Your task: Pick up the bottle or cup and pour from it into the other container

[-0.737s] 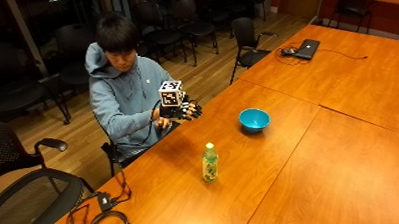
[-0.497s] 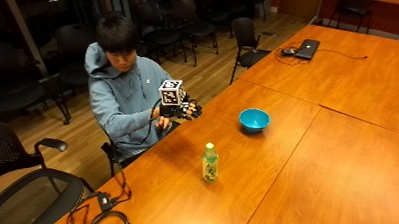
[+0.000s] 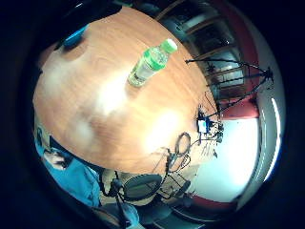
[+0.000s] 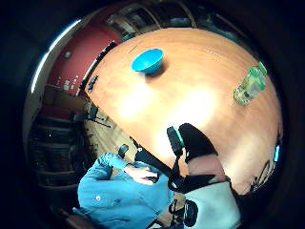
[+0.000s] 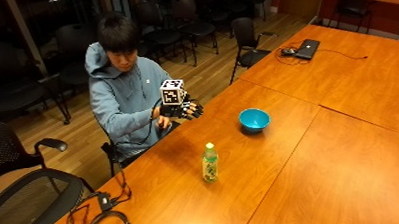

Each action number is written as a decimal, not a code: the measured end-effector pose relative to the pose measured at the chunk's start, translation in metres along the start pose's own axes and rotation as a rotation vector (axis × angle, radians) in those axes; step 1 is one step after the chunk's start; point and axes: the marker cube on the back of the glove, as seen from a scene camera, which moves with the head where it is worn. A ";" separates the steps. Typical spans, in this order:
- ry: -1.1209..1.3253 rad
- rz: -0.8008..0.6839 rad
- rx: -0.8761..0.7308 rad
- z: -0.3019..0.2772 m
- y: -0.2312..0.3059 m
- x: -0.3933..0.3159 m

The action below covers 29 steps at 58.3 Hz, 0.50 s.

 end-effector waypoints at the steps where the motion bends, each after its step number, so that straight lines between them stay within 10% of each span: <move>1: -0.036 0.023 -0.001 0.001 0.001 -0.004; 29: -0.097 0.138 -0.043 -0.016 0.014 0.062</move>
